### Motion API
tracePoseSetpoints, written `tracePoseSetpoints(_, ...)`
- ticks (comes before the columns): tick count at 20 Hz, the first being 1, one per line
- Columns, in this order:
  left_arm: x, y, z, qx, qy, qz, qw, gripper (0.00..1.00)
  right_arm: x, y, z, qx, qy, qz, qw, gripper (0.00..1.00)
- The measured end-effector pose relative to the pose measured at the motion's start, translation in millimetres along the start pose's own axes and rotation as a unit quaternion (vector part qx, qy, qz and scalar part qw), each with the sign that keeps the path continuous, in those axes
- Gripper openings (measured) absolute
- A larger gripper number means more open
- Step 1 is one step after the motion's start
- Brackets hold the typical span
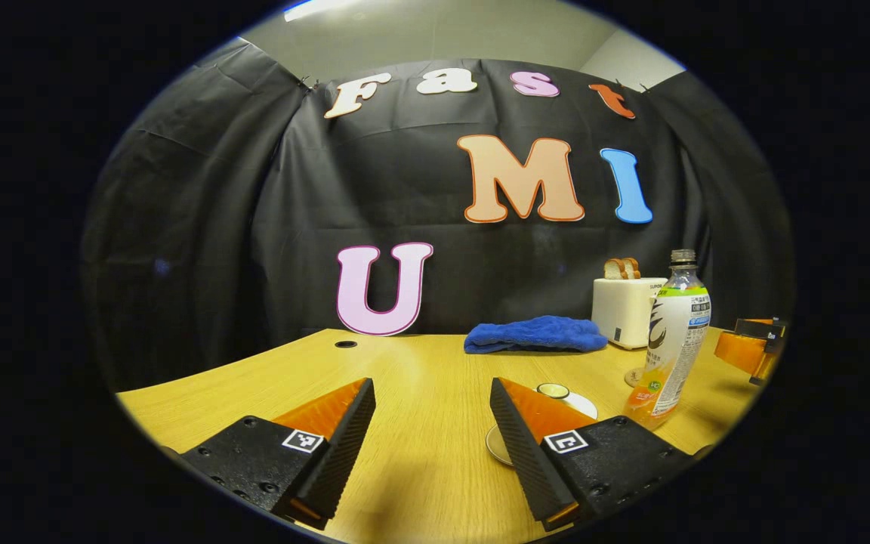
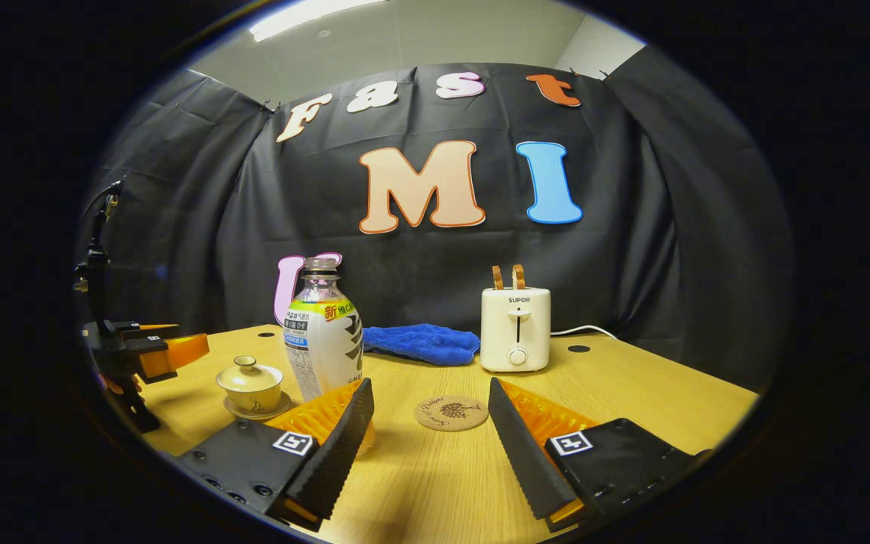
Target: Open the teacup lid with one hand, grasp the water bottle and pour water into the teacup with the other hand; after pouring, place the water bottle on the coaster and then close the teacup lid.
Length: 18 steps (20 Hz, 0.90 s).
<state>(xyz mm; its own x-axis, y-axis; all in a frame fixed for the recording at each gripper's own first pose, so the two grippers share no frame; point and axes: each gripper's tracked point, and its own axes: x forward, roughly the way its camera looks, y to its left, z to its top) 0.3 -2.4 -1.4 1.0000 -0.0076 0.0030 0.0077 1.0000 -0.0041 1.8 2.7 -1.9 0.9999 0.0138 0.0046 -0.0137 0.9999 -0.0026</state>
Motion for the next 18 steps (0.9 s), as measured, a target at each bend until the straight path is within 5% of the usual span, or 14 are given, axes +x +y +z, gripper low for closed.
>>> tracePoseSetpoints(9, 2, -5, 0, -0.002, 0.001, -0.01, 1.0, 0.95, 0, 0, -1, -0.001, 0.0, 0.0, 1.0, 0.95)
tracePoseSetpoints(18, 5, -30, 0, -0.002, -0.001, -0.066, 0.998, 0.95, 0, 0, -1, -0.001, 0.0, 0.001, 1.0, 0.95)
